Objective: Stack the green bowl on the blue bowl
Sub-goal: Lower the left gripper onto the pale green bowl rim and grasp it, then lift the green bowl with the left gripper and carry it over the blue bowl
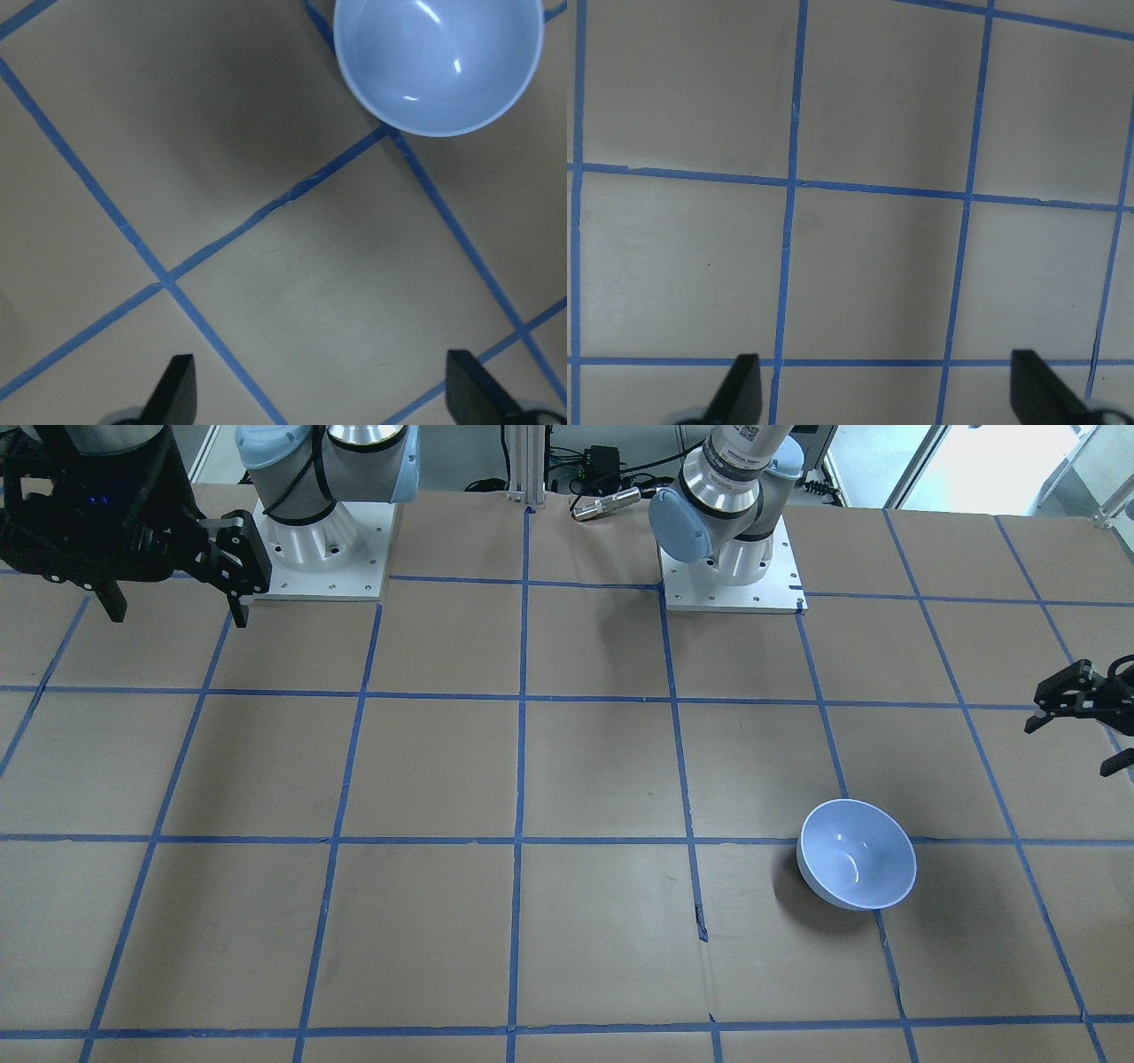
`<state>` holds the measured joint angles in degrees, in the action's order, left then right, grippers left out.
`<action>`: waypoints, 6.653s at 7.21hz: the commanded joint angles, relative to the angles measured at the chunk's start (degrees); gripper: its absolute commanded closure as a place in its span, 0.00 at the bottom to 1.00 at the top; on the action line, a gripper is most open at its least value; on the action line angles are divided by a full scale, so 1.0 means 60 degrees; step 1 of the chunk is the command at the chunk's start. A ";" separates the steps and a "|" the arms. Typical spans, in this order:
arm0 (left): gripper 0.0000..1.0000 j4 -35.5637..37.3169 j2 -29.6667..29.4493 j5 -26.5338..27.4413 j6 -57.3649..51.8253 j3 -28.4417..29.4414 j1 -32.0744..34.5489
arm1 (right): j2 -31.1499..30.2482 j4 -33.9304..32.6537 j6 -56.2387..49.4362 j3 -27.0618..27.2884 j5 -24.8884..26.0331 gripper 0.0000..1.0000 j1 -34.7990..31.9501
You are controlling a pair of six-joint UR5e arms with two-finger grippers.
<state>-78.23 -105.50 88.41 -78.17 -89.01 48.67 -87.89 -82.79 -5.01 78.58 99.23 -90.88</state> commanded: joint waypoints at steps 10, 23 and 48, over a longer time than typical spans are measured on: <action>0.00 0.1640 -0.4871 0.0309 -0.7722 0.4155 -0.1505 | 0.0000 0.0000 0.0000 0.0000 0.0000 0.00 0.0000; 0.21 0.1672 -0.5649 -0.0073 -0.9867 0.4537 -0.1827 | 0.0000 0.0000 0.0000 0.0000 0.0000 0.00 0.0000; 1.00 0.0410 0.0190 0.0045 -0.9299 -0.0567 0.1230 | 0.0000 0.0000 0.0000 0.0000 0.0000 0.00 0.0000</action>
<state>-76.50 -109.69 88.79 -135.88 -85.85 52.79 -87.89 -82.79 -5.01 78.57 99.23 -90.88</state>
